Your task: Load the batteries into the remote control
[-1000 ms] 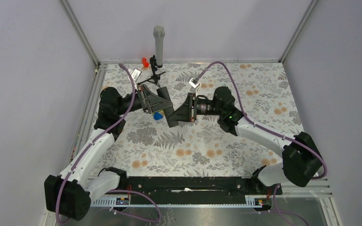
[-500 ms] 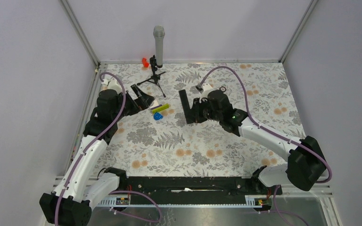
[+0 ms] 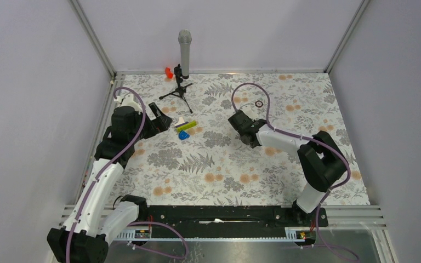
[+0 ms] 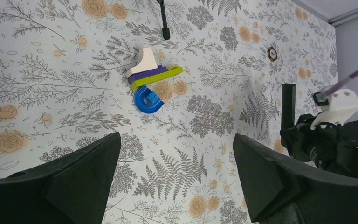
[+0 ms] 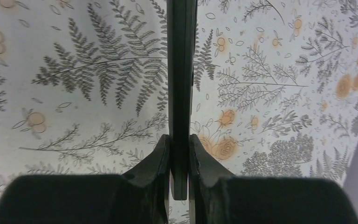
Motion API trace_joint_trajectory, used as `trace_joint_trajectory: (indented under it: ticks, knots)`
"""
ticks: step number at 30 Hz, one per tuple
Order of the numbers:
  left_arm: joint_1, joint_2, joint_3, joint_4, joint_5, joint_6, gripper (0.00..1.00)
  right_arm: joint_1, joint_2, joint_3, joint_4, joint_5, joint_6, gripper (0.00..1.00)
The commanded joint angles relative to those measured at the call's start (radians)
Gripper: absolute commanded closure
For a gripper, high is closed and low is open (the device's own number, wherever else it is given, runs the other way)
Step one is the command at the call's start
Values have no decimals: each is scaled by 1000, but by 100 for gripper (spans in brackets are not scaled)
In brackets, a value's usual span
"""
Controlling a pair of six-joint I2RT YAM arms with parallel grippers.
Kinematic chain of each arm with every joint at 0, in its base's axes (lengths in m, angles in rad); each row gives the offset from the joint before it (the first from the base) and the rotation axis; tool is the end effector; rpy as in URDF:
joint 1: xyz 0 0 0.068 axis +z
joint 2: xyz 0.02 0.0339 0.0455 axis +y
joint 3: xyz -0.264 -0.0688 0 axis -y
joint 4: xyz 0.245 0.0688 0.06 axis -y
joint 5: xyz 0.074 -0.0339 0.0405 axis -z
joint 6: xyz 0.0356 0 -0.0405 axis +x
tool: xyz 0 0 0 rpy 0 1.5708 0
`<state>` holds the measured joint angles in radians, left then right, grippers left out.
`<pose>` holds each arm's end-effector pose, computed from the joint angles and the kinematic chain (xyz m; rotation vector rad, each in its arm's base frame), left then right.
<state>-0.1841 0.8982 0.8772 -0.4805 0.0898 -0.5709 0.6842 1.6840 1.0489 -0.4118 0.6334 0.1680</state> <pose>0.1938 -0.0393 0.3222 -0.3516 2.0882 -0.5505 0.2722 0.1948 0.1898 -0.4052 2.3539 -0.4464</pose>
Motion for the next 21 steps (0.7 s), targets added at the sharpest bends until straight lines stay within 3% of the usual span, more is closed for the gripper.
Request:
trace_joint_trajectory:
  ticks: [1,4,15,21]
  knots:
    - [9,-36,48,16,25,49,1,-3,66,59,-57,109,-13,100]
    - [11,-43,52,15,58,64,1,-4,114,73,-73,100,-15,95]
    - [11,-57,109,-84,75,101,1,-4,66,89,-79,-87,-19,48]
    - [11,-65,149,-144,86,114,1,-3,-35,97,-92,-224,-17,45]
